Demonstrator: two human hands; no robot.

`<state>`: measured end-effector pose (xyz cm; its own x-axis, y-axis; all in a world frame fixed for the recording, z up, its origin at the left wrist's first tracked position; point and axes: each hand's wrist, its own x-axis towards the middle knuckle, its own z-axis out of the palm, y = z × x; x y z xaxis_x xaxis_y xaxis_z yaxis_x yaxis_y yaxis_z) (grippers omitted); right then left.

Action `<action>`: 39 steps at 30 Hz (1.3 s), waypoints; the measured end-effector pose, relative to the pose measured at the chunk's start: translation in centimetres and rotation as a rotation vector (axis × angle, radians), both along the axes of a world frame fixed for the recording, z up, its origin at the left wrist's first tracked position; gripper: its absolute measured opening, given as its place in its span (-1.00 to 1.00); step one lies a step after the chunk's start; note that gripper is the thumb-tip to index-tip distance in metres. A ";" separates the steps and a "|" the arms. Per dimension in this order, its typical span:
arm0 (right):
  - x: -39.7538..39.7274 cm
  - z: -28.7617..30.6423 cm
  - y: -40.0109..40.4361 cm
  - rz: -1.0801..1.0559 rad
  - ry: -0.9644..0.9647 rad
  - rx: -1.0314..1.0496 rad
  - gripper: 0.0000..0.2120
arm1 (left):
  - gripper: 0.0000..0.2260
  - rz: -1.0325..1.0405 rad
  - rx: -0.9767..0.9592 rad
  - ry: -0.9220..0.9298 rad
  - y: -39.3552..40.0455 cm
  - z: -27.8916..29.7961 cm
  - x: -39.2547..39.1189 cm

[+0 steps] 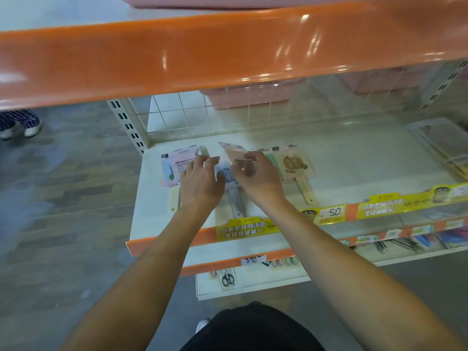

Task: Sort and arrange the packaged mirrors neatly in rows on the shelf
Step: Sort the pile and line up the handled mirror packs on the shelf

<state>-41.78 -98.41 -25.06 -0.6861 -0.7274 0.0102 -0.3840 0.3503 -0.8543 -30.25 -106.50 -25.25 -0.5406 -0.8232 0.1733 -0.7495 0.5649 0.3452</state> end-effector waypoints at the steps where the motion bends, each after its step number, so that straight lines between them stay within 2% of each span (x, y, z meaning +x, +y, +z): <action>1: 0.0 -0.1 -0.1 0.000 0.062 0.021 -0.54 | -0.66 0.002 0.001 0.002 0.0 0.0 0.1; 5: 0.1 -0.7 -0.4 0.007 0.318 0.071 -0.52 | -0.67 0.007 -0.005 0.011 -0.2 -0.1 0.3; 8: 0.3 -0.9 -0.5 0.007 0.335 0.089 -0.50 | -0.67 0.005 0.005 0.015 -0.3 -0.2 0.6; 11: 0.7 -0.4 -0.2 0.008 0.184 0.070 -0.57 | -0.66 -0.023 0.011 0.015 -0.4 -0.4 0.8; 15: 0.9 0.6 0.0 -0.016 -0.227 -0.072 -0.72 | -0.62 -0.166 0.023 0.040 -0.4 -0.8 0.6; 17: 0.7 0.8 -0.1 -0.094 -0.356 -0.144 -0.80 | -0.63 -0.231 0.050 0.084 -0.3 -0.8 0.4; 20: 0.5 0.8 -0.1 -0.168 -0.451 -0.223 -0.75 | -0.66 -0.244 0.135 0.198 0.4 -0.2 0.0; 23: 0.4 0.5 0.1 -0.192 -0.445 -0.238 -0.73 | -0.64 -0.173 0.296 0.328 0.6 0.2 -0.6; 25: 0.2 0.3 0.2 -0.174 -0.355 -0.215 -0.73 | -0.68 -0.110 0.456 0.454 0.3 0.1 -0.8; 27: 0.2 0.0 0.5 -0.109 -0.187 -0.159 -0.82 | -0.72 -0.068 0.529 0.529 -0.1 0.0 -0.9; 30: 0.5 -0.6 0.7 -0.046 0.121 -0.115 -0.63 | -0.73 -0.043 0.526 0.573 -0.2 0.1 -1.1; 32: 1.0 -1.3 0.6 0.013 0.324 -0.067 -0.59 | -0.74 -0.032 0.514 0.585 -0.1 0.2 -1.3; 34: 1.2 -1.9 0.6 0.032 0.476 -0.011 -0.43 | -0.76 -0.008 0.484 0.561 -0.1 0.5 -1.3; 36: 1.2 -2.3 0.7 0.038 0.532 0.027 -0.30 | -0.76 0.030 0.444 0.511 -0.3 0.5 -1.3; 39: 1.0 -2.4 1.1 0.037 0.554 0.045 -0.27 | -0.74 0.050 0.460 0.514 -0.2 0.5 -1.3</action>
<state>-40.76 -97.29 -27.45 -0.5610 -0.7590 0.3305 -0.7842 0.3593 -0.5060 -31.51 -106.75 -24.78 -0.4428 -0.8963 0.0245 -0.4483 0.2449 0.8597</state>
